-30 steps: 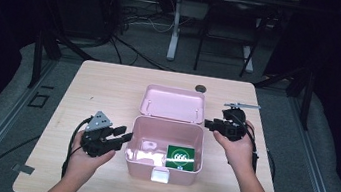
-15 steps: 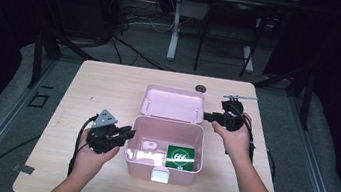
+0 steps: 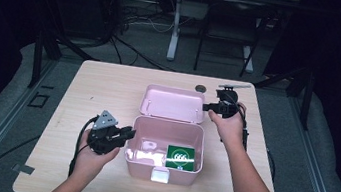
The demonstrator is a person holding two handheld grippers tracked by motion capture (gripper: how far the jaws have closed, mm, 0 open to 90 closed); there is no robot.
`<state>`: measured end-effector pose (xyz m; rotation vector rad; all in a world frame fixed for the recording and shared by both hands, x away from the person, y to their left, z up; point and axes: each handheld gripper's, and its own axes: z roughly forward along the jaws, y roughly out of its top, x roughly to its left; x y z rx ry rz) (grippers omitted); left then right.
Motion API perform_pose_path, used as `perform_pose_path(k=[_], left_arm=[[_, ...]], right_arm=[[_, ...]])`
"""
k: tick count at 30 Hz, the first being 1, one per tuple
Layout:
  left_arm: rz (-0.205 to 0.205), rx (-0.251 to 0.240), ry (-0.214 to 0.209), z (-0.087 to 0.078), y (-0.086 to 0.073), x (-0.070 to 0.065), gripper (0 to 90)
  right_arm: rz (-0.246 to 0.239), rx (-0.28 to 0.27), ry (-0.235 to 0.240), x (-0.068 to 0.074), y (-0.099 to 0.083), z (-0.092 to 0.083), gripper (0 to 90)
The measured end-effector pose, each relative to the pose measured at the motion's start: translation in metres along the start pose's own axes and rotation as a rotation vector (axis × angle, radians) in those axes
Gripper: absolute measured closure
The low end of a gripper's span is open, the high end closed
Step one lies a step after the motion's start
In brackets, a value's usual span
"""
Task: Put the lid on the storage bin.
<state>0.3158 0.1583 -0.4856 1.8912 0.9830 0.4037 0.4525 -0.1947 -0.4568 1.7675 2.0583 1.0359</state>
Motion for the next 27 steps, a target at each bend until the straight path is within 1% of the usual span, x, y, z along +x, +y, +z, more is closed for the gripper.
perform_pose_path(k=[1, 4, 8, 10, 11, 12, 16, 17, 18, 19, 20, 24, 26, 27], left_arm=[[0.0, -0.001, 0.0, 0.0, 0.0, 0.0, 76.2], [0.002, -0.001, 0.002, 0.0, 0.0, 0.0, 76.3], [0.003, -0.001, 0.002, 0.0, 0.0, 0.0, 76.3], [0.005, -0.001, 0.003, 0.0, 0.0, 0.0, 76.3], [0.004, -0.001, 0.002, 0.0, 0.0, 0.0, 76.3], [0.004, -0.001, 0.001, 0.0, 0.0, 0.0, 76.3], [0.001, -0.005, 0.001, 0.001, 0.0, 0.0, 76.2], [0.001, -0.004, 0.0, 0.0, 0.0, 0.0, 76.2], [0.0, -0.006, 0.002, 0.001, 0.0, 0.0, 76.3], [0.0, -0.006, 0.002, 0.001, 0.0, 0.0, 76.3], [-0.001, -0.007, 0.001, 0.001, 0.0, 0.0, 76.2], [-0.002, -0.007, 0.0, 0.001, 0.0, 0.001, 76.2], [-0.002, -0.008, 0.0, 0.001, 0.0, 0.001, 76.2], [-0.002, -0.008, 0.001, 0.001, 0.0, 0.001, 76.2]], right_arm=[[0.008, 0.002, 0.0, 0.001, 0.001, 0.002, 66.6], [-0.002, 0.018, -0.026, 0.004, 0.007, 0.009, 67.5], [-0.012, 0.03, -0.033, 0.006, 0.011, 0.014, 66.7], [-0.02, 0.027, -0.036, 0.008, 0.013, 0.016, 65.5], [-0.037, 0.029, -0.047, 0.008, 0.014, 0.018, 64.8], [-0.04, 0.031, -0.062, 0.009, 0.016, 0.021, 64.1], [-0.045, 0.032, -0.07, 0.009, 0.019, 0.022, 64.3], [-0.047, 0.023, -0.076, 0.008, 0.02, 0.023, 64.9], [-0.024, 0.022, -0.062, 0.006, 0.022, 0.024, 66.0], [-0.024, 0.022, -0.062, 0.006, 0.022, 0.024, 66.0], [-0.01, 0.027, -0.051, 0.005, 0.023, 0.024, 69.2], [-0.006, 0.034, -0.067, 0.003, 0.024, 0.026, 71.9], [0.024, 0.039, -0.063, 0.001, 0.025, 0.028, 72.6], [0.029, 0.041, -0.061, 0.0, 0.025, 0.029, 73.2]])
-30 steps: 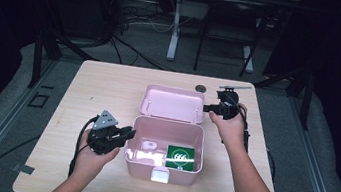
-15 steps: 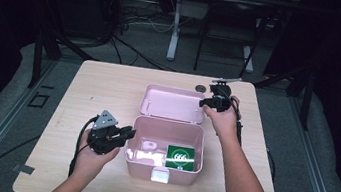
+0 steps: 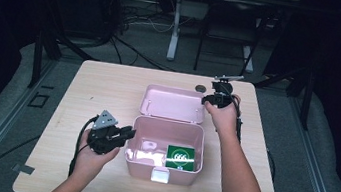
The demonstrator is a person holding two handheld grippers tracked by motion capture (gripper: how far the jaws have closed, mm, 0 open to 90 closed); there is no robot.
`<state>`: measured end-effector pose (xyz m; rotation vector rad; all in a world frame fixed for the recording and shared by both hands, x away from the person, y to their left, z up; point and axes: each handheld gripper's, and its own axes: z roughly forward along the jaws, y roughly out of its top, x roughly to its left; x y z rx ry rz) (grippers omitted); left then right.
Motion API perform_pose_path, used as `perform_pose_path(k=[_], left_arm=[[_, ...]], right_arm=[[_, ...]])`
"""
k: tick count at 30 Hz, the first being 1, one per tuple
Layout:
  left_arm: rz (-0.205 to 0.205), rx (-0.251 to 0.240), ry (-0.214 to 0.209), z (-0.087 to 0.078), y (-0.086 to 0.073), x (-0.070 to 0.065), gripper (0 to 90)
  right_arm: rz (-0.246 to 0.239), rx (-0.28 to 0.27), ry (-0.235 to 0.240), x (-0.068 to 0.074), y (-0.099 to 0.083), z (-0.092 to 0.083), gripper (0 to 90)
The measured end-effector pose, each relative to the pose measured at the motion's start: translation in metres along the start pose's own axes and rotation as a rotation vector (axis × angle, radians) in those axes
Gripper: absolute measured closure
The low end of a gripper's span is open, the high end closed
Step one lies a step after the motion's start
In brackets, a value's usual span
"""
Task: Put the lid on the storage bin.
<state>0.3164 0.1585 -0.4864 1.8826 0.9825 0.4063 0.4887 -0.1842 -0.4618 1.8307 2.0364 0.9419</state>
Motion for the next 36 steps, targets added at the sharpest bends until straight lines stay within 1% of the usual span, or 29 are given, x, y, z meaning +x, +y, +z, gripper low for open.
perform_pose_path(k=[1, 6, 7, 10, 13, 22, 25, 28, 29, 32, 36], left_arm=[[0.0, 0.0, 0.0, 0.0, 0.0, 0.0, 76.2], [-0.002, -0.002, -0.001, 0.0, 0.0, 0.0, 76.1], [-0.001, -0.002, 0.0, 0.0, 0.0, 0.0, 76.1], [-0.002, -0.004, -0.002, 0.0, 0.0, 0.0, 76.1], [-0.002, -0.004, -0.001, 0.0, 0.0, 0.0, 76.1], [-0.001, -0.001, -0.001, 0.0, 0.0, 0.0, 76.1], [-0.001, -0.002, 0.0, 0.0, 0.0, 0.0, 76.1], [-0.001, -0.001, -0.001, 0.0, 0.0, 0.0, 76.0], [-0.001, -0.001, -0.001, 0.0, 0.0, 0.0, 76.0], [-0.001, -0.001, -0.001, 0.0, 0.0, 0.0, 76.0], [-0.002, -0.001, -0.001, 0.0, 0.0, 0.0, 76.0]], right_arm=[[0.005, 0.004, -0.012, -0.002, 0.0, 0.002, 75.6], [0.011, 0.021, -0.012, -0.003, 0.0, 0.007, 77.7], [0.007, 0.031, -0.009, -0.002, 0.0, 0.009, 79.3], [-0.001, 0.037, -0.017, 0.0, 0.0, 0.011, 80.4], [-0.012, 0.047, -0.036, 0.002, -0.001, 0.014, 80.6], [-0.012, 0.051, -0.053, 0.004, 0.0, 0.016, 81.2], [-0.015, 0.056, -0.074, 0.007, 0.0, 0.016, 81.4], [-0.024, 0.058, -0.084, 0.008, 0.001, 0.016, 81.4], [-0.022, 0.055, -0.083, 0.008, 0.001, 0.017, 80.8], [-0.005, 0.076, -0.082, 0.009, 0.001, 0.018, 79.6], [-0.005, 0.086, -0.096, 0.011, 0.001, 0.019, 82.5]])
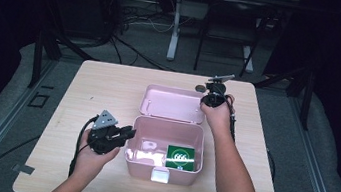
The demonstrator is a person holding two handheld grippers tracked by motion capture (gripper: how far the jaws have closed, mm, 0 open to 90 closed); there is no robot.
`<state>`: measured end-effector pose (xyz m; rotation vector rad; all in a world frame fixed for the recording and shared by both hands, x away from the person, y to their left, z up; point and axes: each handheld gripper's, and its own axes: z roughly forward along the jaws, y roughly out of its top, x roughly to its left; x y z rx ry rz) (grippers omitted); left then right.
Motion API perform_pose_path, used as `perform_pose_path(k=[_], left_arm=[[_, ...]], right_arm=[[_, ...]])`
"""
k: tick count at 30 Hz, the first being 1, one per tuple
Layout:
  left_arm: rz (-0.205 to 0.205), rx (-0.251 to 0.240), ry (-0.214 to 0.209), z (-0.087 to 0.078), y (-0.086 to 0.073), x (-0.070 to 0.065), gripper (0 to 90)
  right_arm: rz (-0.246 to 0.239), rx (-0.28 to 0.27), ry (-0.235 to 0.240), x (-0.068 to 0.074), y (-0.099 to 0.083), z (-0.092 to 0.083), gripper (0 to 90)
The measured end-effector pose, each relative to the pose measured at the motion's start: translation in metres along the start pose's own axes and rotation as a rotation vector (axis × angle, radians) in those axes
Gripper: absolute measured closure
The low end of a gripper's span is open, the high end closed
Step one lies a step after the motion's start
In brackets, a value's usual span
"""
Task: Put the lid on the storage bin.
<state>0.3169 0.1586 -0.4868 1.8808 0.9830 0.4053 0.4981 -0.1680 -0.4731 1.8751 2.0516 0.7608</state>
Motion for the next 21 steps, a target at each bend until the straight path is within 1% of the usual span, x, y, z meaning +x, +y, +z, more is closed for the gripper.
perform_pose_path(k=[6, 11, 14, 17, 18, 20, 21], left_arm=[[0.0, 0.0, 0.001, 0.0, 0.0, 0.0, 76.1], [-0.001, -0.002, 0.0, 0.001, 0.0, 0.0, 76.1], [0.0, -0.003, 0.0, 0.001, 0.0, 0.0, 76.1], [-0.001, -0.003, 0.0, 0.001, 0.0, 0.0, 76.2], [-0.002, -0.003, 0.0, 0.001, 0.0, 0.0, 76.1], [-0.001, -0.002, 0.0, 0.001, 0.0, 0.0, 76.1], [-0.002, -0.004, 0.002, 0.001, 0.0, 0.0, 76.1]], right_arm=[[0.02, -0.004, 0.004, 0.0, 0.001, -0.004, 84.0], [0.017, -0.019, 0.004, 0.0, 0.002, -0.01, 84.5], [0.023, -0.026, 0.014, -0.001, 0.002, -0.013, 84.7], [0.028, -0.048, 0.029, -0.002, 0.002, -0.018, 85.1], [0.036, -0.054, 0.036, -0.002, 0.003, -0.02, 85.3], [0.034, -0.066, 0.048, -0.003, 0.004, -0.027, 85.6], [0.034, -0.066, 0.048, -0.003, 0.004, -0.027, 85.6]])
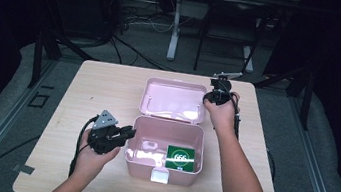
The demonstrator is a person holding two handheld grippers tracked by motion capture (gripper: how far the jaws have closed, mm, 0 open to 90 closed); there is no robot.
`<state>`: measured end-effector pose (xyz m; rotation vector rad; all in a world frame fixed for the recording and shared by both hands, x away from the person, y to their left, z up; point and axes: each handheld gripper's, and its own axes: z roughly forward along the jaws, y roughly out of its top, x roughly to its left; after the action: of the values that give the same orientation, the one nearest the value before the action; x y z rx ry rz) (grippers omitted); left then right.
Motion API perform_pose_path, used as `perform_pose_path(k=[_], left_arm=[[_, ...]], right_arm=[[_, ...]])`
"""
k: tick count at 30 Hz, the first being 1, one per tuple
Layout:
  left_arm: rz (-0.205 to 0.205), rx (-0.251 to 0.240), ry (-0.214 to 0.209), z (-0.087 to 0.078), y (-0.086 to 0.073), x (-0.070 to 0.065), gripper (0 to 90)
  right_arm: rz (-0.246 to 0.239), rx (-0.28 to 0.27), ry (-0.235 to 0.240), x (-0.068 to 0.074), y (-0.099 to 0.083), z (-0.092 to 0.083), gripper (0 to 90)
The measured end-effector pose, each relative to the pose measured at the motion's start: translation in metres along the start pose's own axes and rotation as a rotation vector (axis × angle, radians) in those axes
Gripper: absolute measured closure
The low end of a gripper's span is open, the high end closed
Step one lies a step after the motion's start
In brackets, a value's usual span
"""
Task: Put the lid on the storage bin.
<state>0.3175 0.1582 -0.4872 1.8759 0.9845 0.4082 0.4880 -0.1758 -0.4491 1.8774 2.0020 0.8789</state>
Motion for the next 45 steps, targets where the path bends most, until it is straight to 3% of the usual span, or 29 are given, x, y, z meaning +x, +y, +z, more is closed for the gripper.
perform_pose_path(k=[13, 23, 39, 45], left_arm=[[0.0, 0.003, 0.003, 0.0, 0.0, 0.0, 76.1], [0.002, 0.002, 0.008, 0.0, 0.0, -0.001, 76.2], [0.0, 0.001, 0.012, 0.0, 0.0, -0.001, 76.1], [-0.002, 0.003, 0.011, 0.0, 0.0, -0.001, 76.1]], right_arm=[[-0.017, -0.08, 0.025, 0.004, 0.0, -0.022, 86.5], [-0.056, -0.133, 0.031, 0.008, -0.002, -0.041, 86.9], [-0.084, -0.214, 0.096, 0.008, -0.014, -0.069, 87.5], [-0.106, -0.242, 0.104, 0.007, -0.017, -0.072, 87.5]])
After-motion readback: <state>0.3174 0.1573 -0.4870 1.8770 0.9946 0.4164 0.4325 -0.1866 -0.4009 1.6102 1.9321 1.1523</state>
